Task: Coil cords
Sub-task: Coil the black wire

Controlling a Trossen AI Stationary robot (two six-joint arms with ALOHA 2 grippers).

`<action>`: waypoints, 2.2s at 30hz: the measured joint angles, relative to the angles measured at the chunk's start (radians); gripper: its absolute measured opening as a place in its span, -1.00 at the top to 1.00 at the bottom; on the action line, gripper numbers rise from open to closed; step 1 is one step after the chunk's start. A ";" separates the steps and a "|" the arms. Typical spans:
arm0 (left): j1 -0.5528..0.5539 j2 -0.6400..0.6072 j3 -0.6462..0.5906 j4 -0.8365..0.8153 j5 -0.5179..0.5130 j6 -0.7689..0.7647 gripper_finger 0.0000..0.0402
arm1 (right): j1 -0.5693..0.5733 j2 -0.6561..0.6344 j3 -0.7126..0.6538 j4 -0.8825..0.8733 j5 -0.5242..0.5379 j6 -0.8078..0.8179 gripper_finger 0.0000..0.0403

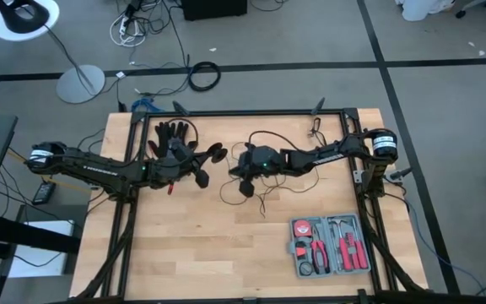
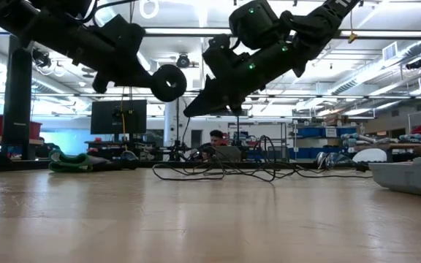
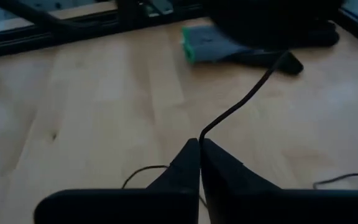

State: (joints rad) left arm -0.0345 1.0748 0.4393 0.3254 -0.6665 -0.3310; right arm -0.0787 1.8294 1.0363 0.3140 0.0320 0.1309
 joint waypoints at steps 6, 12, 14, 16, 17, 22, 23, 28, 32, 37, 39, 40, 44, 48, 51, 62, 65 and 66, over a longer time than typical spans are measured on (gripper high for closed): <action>0.000 0.000 0.000 -0.003 -0.062 0.006 1.00 | 0.008 -0.003 0.000 -0.068 -0.004 -0.035 0.79; 0.000 0.000 0.000 -0.004 -0.085 0.005 1.00 | 0.004 -0.095 0.000 -0.387 0.011 -0.027 0.68; 0.000 0.000 0.000 -0.004 -0.085 0.005 1.00 | 0.005 -0.140 0.000 -0.493 0.051 -0.027 0.69; 0.000 0.000 0.000 -0.002 -0.085 0.005 1.00 | 0.013 -0.194 0.000 -0.586 0.111 -0.022 0.72; 0.000 0.000 0.000 0.000 -0.085 0.005 1.00 | 0.019 -0.219 0.000 -0.613 0.142 -0.021 0.73; 0.000 0.000 0.000 0.018 -0.085 0.005 1.00 | 0.034 -0.337 -0.124 -0.493 0.214 -0.030 0.80; 0.000 0.000 0.000 0.026 -0.085 0.005 1.00 | 0.034 -0.356 -0.171 -0.426 0.216 -0.027 0.80; 0.000 0.000 0.000 0.055 -0.083 0.005 1.00 | 0.032 -0.335 -0.430 0.173 0.218 -0.019 0.81; 0.000 0.000 0.000 0.066 -0.079 0.009 1.00 | 0.031 -0.177 -0.515 0.654 0.218 -0.080 0.81; 0.000 0.000 0.000 0.075 -0.078 0.009 1.00 | 0.026 0.015 -0.417 0.808 0.257 -0.111 0.75; 0.000 0.000 0.000 0.075 -0.077 0.009 1.00 | 0.020 0.076 -0.355 0.784 0.279 -0.128 0.70; 0.000 0.000 0.000 0.075 -0.077 0.009 1.00 | 0.017 0.104 -0.324 0.775 0.287 -0.141 0.67; 0.000 0.000 0.000 0.074 -0.077 0.009 1.00 | 0.000 0.168 -0.236 0.772 0.294 -0.155 0.56; 0.000 0.000 0.000 0.074 -0.076 0.009 1.00 | -0.011 0.183 -0.178 0.680 0.293 -0.152 0.47; 0.000 0.000 0.000 0.075 -0.076 0.009 1.00 | -0.015 0.183 -0.149 0.614 0.289 -0.151 0.46; 0.000 0.000 0.000 0.081 -0.077 0.010 1.00 | -0.016 0.182 -0.103 0.505 0.287 -0.122 0.76; 0.000 0.000 0.000 0.084 -0.077 0.008 1.00 | -0.012 0.182 -0.100 0.487 0.287 -0.098 0.96; 0.000 0.000 0.000 0.089 -0.077 0.008 1.00 | -0.010 0.182 -0.100 0.482 0.287 -0.096 0.96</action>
State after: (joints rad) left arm -0.0345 1.0744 0.4397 0.4148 -0.7431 -0.3229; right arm -0.0891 2.0117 0.9367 0.7958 0.3187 0.0344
